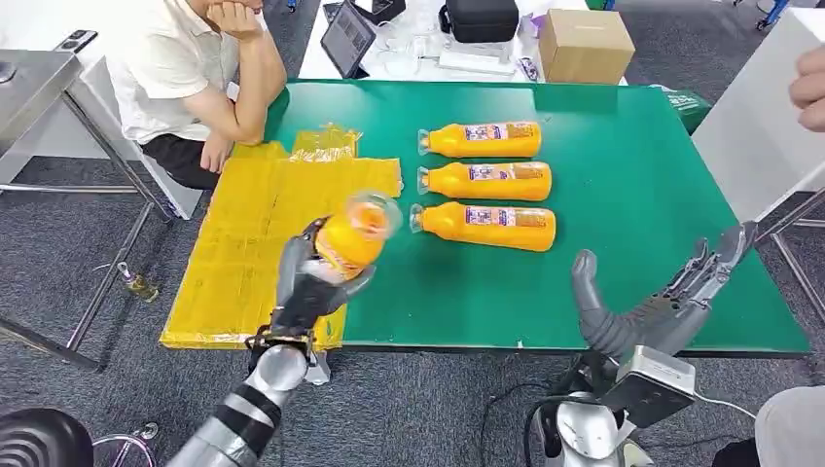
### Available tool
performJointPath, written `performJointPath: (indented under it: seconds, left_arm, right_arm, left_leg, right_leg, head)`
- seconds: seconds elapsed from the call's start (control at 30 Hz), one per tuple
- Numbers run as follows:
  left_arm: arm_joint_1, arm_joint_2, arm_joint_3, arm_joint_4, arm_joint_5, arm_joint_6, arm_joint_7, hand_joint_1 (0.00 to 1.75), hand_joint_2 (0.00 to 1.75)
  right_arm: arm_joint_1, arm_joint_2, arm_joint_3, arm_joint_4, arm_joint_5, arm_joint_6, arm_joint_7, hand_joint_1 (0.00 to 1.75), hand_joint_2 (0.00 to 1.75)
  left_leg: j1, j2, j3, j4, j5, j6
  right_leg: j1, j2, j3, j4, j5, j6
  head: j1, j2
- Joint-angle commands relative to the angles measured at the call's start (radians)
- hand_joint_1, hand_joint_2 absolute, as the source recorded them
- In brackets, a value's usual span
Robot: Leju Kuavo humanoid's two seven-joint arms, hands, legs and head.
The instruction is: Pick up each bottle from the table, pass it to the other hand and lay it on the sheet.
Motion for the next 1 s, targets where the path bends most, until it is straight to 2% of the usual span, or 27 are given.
performJointPath:
  seconds: [0.03, 0.17, 0.23, 0.3, 0.33, 0.37, 0.4, 0.43, 0.47, 0.5, 0.53, 0.57, 0.6, 0.87, 1.0]
  left_arm:
    - [-0.309, 0.059, -0.087, 0.479, -0.212, -0.133, 0.127, 1.75, 1.75]
    - [-0.41, 0.019, -0.107, 0.587, -0.292, -0.268, 0.292, 1.75, 1.75]
    - [-0.452, 0.007, -0.133, 0.644, -0.346, -0.35, 0.413, 1.75, 1.75]
    - [-0.452, 0.007, -0.133, 0.644, -0.346, -0.35, 0.413, 1.75, 1.75]
    - [-0.466, 0.007, -0.148, 0.667, -0.376, -0.391, 0.452, 1.75, 1.75]
    - [-0.471, 0.005, -0.146, 0.675, -0.376, -0.406, 0.468, 1.55, 1.75]
    - [-0.475, 0.003, -0.137, 0.684, -0.371, -0.437, 0.479, 1.15, 1.75]
    - [-0.476, 0.003, -0.13, 0.685, -0.366, -0.448, 0.483, 0.44, 1.75]
    - [-0.476, 0.002, -0.104, 0.685, -0.344, -0.461, 0.483, 0.42, 1.75]
    - [-0.471, 0.0, -0.07, 0.68, -0.316, -0.462, 0.47, 0.59, 1.75]
    - [-0.471, -0.003, -0.045, 0.683, -0.292, -0.483, 0.454, 0.42, 1.75]
    - [-0.471, -0.003, -0.042, 0.686, -0.292, -0.496, 0.45, 0.09, 1.75]
    - [-0.472, -0.003, -0.045, 0.692, -0.298, -0.51, 0.454, 0.02, 1.75]
    - [-0.464, -0.009, -0.051, 0.7, -0.313, -0.525, 0.479, 0.0, 1.75]
    - [-0.444, -0.02, -0.019, 0.675, -0.279, -0.547, 0.409, 0.0, 1.75]
  right_arm:
    - [-0.043, -0.027, 0.021, 0.142, -0.078, 0.002, 0.0, 0.0, 1.75]
    - [-0.048, -0.034, 0.023, 0.162, -0.091, 0.002, 0.0, 0.0, 1.75]
    - [-0.049, -0.047, 0.041, 0.192, -0.116, 0.002, 0.0, 0.0, 1.75]
    - [-0.049, -0.047, 0.041, 0.192, -0.116, 0.002, 0.0, 0.0, 1.75]
    - [-0.05, -0.053, 0.051, 0.206, -0.123, 0.002, 0.0, 0.0, 1.75]
    - [-0.049, -0.054, 0.053, 0.209, -0.126, 0.002, 0.0, 0.0, 1.75]
    - [-0.049, -0.058, 0.058, 0.218, -0.13, 0.002, 0.0, 0.0, 1.75]
    - [-0.048, -0.061, 0.063, 0.223, -0.137, 0.002, 0.0, 0.0, 1.75]
    - [-0.049, -0.064, 0.066, 0.229, -0.138, 0.002, 0.0, 0.0, 1.75]
    - [-0.051, -0.069, 0.077, 0.24, -0.148, 0.003, 0.0, 0.0, 1.75]
    - [-0.052, -0.072, 0.083, 0.249, -0.149, 0.002, 0.0, 0.0, 1.75]
    - [-0.052, -0.074, 0.087, 0.256, -0.148, 0.002, 0.0, 0.0, 1.75]
    - [-0.053, -0.075, 0.092, 0.267, -0.156, 0.004, 0.0, 0.0, 1.75]
    - [-0.052, -0.078, 0.093, 0.291, -0.157, 0.004, 0.0, 0.0, 1.75]
    - [-0.05, -0.083, 0.091, 0.304, -0.158, 0.007, 0.0, 0.0, 1.75]
  left_leg:
    - [0.001, 0.001, 0.003, 0.0, 0.0, 0.001]
    - [0.001, 0.0, 0.003, 0.0, 0.001, 0.001]
    - [0.001, 0.0, 0.002, 0.0, 0.0, 0.001]
    - [0.001, 0.0, 0.003, 0.0, 0.0, 0.001]
    - [0.001, 0.001, 0.003, 0.0, 0.0, 0.001]
    - [0.001, 0.001, 0.004, 0.0, 0.0, 0.002]
    - [0.001, 0.002, 0.005, 0.0, -0.001, 0.002]
    - [0.001, 0.001, 0.003, 0.0, 0.0, 0.001]
    - [0.001, 0.001, 0.004, 0.0, -0.001, 0.002]
    - [0.001, 0.002, 0.003, 0.0, 0.0, 0.001]
    - [0.001, 0.002, 0.001, 0.0, 0.0, 0.001]
    - [0.001, 0.003, 0.003, 0.0, 0.0, 0.001]
    - [0.001, 0.002, 0.002, 0.0, 0.0, 0.001]
    - [0.001, 0.002, 0.002, 0.0, 0.0, 0.001]
    - [0.001, 0.001, 0.004, -0.001, 0.0, 0.002]
  right_leg:
    - [0.002, 0.0, 0.003, -0.001, 0.001, -0.002]
    - [0.001, -0.001, 0.003, 0.0, 0.0, -0.002]
    - [0.002, -0.001, 0.003, 0.0, 0.0, -0.002]
    - [0.002, -0.001, 0.004, -0.001, 0.0, -0.002]
    - [0.001, 0.0, 0.003, -0.001, 0.0, -0.002]
    - [0.001, 0.0, 0.005, -0.001, 0.0, -0.003]
    - [0.002, 0.001, 0.005, -0.001, 0.0, -0.003]
    - [0.002, 0.0, 0.004, -0.001, 0.0, -0.002]
    - [0.002, 0.0, 0.005, -0.001, 0.0, -0.003]
    - [0.001, 0.001, 0.003, -0.001, 0.0, -0.002]
    - [0.001, 0.001, 0.002, -0.001, 0.001, -0.001]
    - [0.002, 0.002, 0.003, -0.001, 0.0, -0.002]
    - [0.001, 0.001, 0.002, -0.001, 0.0, -0.001]
    - [0.001, 0.001, 0.003, 0.0, 0.0, -0.002]
    - [0.001, 0.0, 0.004, -0.001, 0.0, -0.002]
  head:
    - [0.0, 0.0]
    - [0.0, 0.0]
    - [0.001, 0.0]
    - [0.001, 0.0]
    - [0.0, 0.0]
    - [0.0, 0.0]
    - [0.0, 0.0]
    - [0.0, 0.0]
    - [0.001, 0.0]
    - [0.0, 0.0]
    - [0.001, 0.0]
    - [0.0, 0.0]
    - [0.001, 0.0]
    - [0.0, 0.0]
    - [0.0, 0.0]
